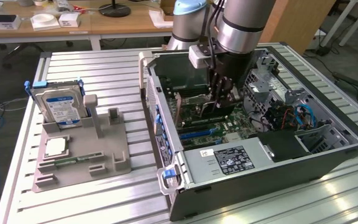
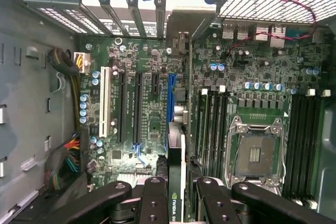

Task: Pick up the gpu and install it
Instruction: 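Insert the gpu into the slot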

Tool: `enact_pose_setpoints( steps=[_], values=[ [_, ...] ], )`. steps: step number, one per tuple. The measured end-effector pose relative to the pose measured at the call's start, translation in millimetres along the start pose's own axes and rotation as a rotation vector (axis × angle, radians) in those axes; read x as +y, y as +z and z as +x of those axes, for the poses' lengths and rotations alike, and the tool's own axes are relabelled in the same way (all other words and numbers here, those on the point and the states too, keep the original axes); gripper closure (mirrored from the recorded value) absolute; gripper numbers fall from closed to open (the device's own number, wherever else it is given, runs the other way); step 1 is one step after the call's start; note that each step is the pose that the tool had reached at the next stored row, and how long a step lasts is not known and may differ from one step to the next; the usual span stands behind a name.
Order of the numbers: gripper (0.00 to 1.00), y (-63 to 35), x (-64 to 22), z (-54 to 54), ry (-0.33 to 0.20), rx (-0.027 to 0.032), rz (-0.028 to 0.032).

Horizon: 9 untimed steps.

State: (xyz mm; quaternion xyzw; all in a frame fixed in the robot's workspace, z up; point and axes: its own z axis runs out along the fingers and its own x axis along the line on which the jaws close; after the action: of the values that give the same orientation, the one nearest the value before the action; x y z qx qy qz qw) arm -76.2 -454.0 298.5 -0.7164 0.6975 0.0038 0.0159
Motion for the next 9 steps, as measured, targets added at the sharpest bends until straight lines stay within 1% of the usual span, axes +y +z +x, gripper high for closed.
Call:
enact_pose_setpoints(
  steps=[9],
  values=[
    [0.74, 12.4, 1.1, 0.3, -0.001, 0.0, 0.0]
  ],
)
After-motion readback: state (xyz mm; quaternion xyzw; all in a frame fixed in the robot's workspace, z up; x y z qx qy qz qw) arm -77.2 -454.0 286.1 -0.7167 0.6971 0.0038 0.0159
